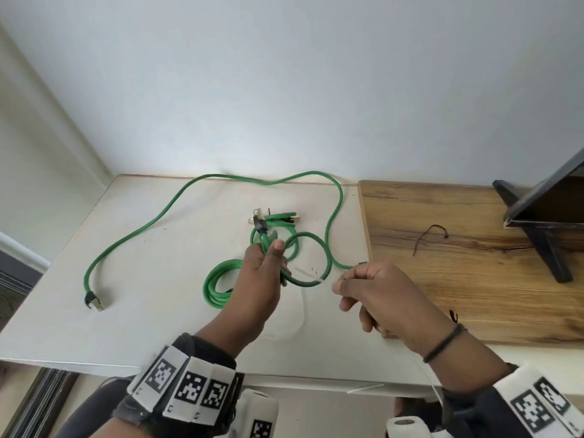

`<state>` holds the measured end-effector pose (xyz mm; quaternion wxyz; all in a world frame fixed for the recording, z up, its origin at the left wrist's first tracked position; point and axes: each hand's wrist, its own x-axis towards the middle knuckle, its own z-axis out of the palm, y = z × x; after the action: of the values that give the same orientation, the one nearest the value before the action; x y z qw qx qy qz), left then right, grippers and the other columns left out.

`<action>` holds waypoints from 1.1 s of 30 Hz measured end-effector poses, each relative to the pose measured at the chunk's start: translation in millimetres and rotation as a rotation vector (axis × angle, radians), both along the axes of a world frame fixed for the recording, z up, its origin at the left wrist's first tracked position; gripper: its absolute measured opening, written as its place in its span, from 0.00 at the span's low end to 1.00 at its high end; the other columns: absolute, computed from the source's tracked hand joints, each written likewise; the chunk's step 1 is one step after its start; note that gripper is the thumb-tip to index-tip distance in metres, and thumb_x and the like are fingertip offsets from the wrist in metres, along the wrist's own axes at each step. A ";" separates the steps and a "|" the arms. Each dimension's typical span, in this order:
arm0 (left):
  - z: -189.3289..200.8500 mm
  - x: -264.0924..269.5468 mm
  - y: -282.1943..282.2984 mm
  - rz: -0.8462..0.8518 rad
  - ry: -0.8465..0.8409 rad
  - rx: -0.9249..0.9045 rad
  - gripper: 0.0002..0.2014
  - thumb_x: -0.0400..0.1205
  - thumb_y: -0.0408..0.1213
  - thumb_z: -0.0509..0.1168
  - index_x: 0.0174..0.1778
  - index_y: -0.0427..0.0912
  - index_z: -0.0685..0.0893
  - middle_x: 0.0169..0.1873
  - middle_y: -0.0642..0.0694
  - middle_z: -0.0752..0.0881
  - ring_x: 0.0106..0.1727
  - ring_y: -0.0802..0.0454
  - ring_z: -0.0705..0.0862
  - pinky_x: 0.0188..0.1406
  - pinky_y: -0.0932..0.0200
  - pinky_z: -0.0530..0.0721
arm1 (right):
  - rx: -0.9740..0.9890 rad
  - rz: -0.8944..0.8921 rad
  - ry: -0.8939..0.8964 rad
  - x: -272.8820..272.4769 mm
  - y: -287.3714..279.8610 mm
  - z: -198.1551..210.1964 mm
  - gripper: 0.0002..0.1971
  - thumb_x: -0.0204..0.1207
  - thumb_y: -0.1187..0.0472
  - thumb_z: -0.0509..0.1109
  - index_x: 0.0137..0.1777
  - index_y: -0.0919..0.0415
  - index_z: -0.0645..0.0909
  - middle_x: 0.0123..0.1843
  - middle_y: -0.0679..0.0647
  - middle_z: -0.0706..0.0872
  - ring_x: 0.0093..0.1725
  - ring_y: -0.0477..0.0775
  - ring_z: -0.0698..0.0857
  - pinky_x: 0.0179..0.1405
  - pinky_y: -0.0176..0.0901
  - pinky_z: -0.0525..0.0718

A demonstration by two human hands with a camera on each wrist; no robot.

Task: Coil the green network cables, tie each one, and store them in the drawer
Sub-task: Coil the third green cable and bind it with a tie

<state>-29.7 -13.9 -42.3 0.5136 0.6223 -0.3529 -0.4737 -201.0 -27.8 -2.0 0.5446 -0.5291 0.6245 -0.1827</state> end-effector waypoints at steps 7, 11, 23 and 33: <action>6.8 -14.6 13.8 -0.172 -0.290 -0.117 0.12 0.85 0.48 0.55 0.45 0.42 0.74 0.36 0.47 0.79 0.37 0.59 0.79 0.37 0.67 0.76 | 0.121 -0.118 -0.139 1.1 -2.8 -7.1 0.07 0.74 0.63 0.72 0.46 0.69 0.84 0.29 0.55 0.85 0.14 0.47 0.70 0.12 0.30 0.60; 9.1 -24.3 22.9 -0.296 -0.343 -0.132 0.08 0.85 0.46 0.57 0.47 0.46 0.74 0.34 0.53 0.81 0.33 0.67 0.80 0.33 0.69 0.78 | 0.089 -0.130 -0.221 5.0 -4.0 -6.0 0.08 0.74 0.62 0.74 0.45 0.69 0.85 0.32 0.56 0.86 0.15 0.48 0.72 0.12 0.32 0.63; 6.9 -25.9 26.3 -0.341 -0.458 -0.215 0.06 0.87 0.44 0.54 0.45 0.57 0.73 0.45 0.52 0.73 0.50 0.63 0.73 0.44 0.78 0.71 | 0.201 -0.089 -0.478 12.1 0.7 -12.9 0.06 0.71 0.63 0.74 0.46 0.64 0.88 0.32 0.53 0.85 0.22 0.45 0.75 0.14 0.32 0.67; 1.6 -31.6 27.1 -0.238 -0.412 -0.166 0.09 0.86 0.43 0.56 0.45 0.49 0.80 0.42 0.50 0.80 0.40 0.60 0.79 0.36 0.72 0.73 | 0.229 -0.102 -0.524 19.4 3.6 -20.0 0.03 0.75 0.69 0.70 0.45 0.64 0.85 0.32 0.56 0.84 0.23 0.48 0.78 0.16 0.33 0.74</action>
<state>-61.3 13.2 -40.6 0.4207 0.6154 -0.5588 -0.3633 -181.6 -24.2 -22.0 0.7337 -0.3669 0.5049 -0.2688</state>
